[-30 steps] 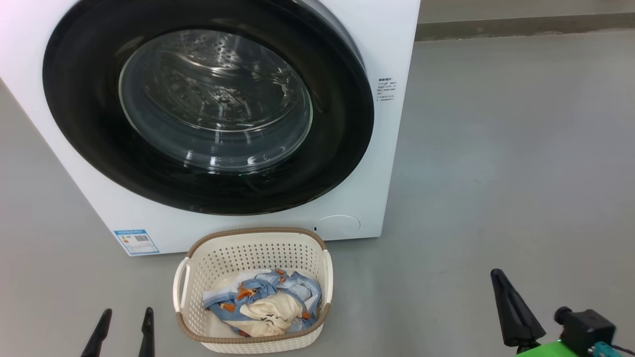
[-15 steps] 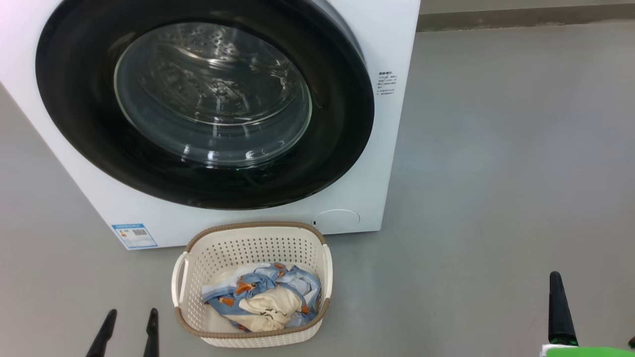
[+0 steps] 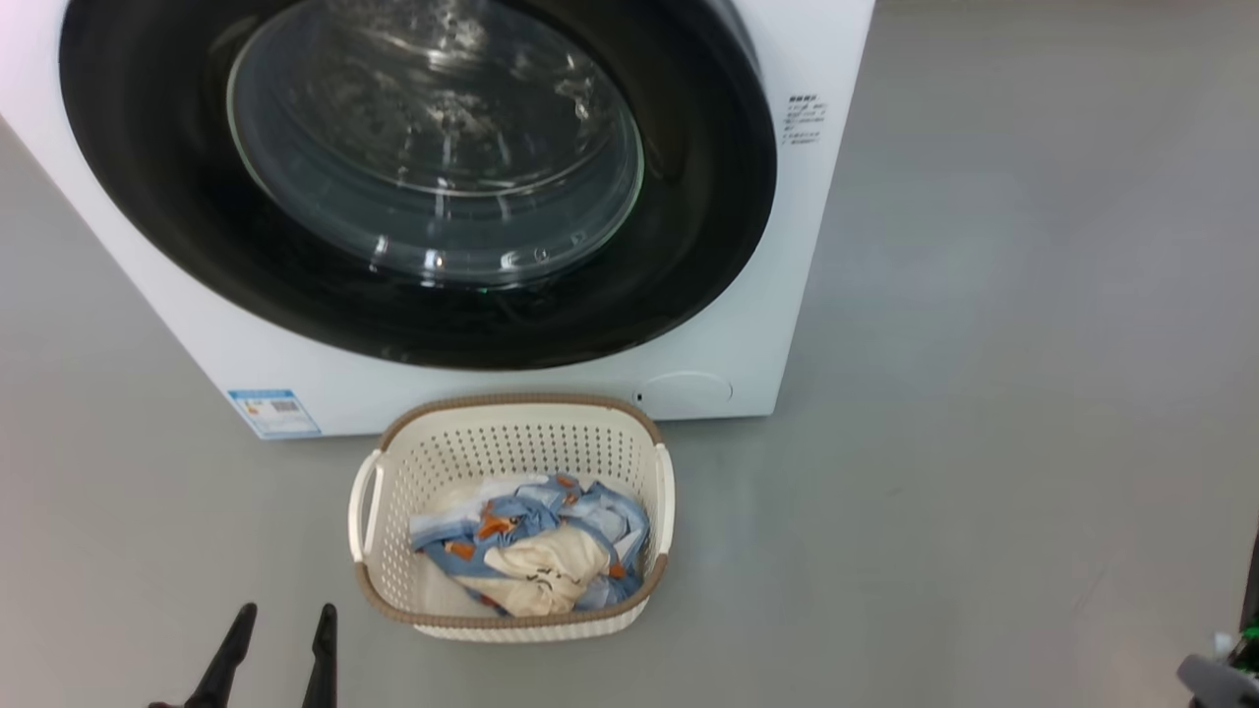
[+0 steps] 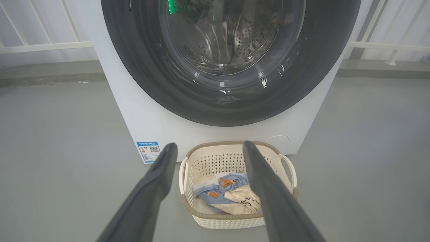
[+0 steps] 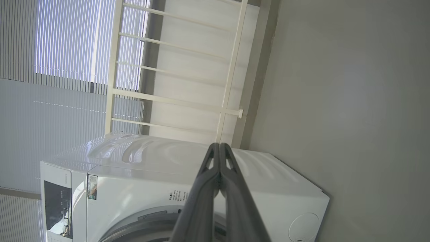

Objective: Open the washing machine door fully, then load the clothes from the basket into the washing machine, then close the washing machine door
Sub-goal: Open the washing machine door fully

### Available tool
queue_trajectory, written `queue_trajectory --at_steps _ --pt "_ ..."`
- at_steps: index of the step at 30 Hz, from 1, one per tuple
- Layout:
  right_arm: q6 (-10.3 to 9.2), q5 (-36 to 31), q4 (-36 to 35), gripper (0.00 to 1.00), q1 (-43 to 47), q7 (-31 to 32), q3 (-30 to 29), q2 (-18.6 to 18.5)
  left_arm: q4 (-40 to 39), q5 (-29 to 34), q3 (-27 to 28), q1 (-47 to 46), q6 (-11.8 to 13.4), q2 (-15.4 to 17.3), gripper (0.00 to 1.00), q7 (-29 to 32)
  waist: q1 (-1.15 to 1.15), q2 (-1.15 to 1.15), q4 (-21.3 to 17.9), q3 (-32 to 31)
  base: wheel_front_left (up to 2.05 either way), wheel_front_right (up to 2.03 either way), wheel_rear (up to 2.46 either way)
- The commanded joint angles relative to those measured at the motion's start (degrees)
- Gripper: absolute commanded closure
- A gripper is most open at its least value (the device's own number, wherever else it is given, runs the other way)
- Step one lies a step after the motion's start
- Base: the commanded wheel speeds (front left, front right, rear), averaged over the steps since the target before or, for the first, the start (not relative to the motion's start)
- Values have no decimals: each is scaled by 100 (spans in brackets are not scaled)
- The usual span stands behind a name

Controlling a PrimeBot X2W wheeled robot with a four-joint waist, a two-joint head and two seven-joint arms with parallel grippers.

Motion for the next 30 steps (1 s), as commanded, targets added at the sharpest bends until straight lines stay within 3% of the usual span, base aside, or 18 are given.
queue_trajectory --at_steps 1,16,21,30 --pt "10 50 -84 100 -254 132 47 -189 -169 -42 165 -252 -9 92 0 -52 0 0 85 187 0 0 0" --pt "10 23 133 100 -1588 1237 -146 -725 -321 -216 -80 -789 -9 495 0 -52 0 0 362 1353 0 0 0" --pt "10 -138 26 100 -2479 1692 123 -859 -361 -249 -146 -977 -9 629 0 -52 0 0 461 1889 0 0 0" --pt "10 -307 -115 100 -3427 2018 479 -1065 -360 -296 -141 -1120 -9 573 0 -52 0 0 611 2259 0 0 0"
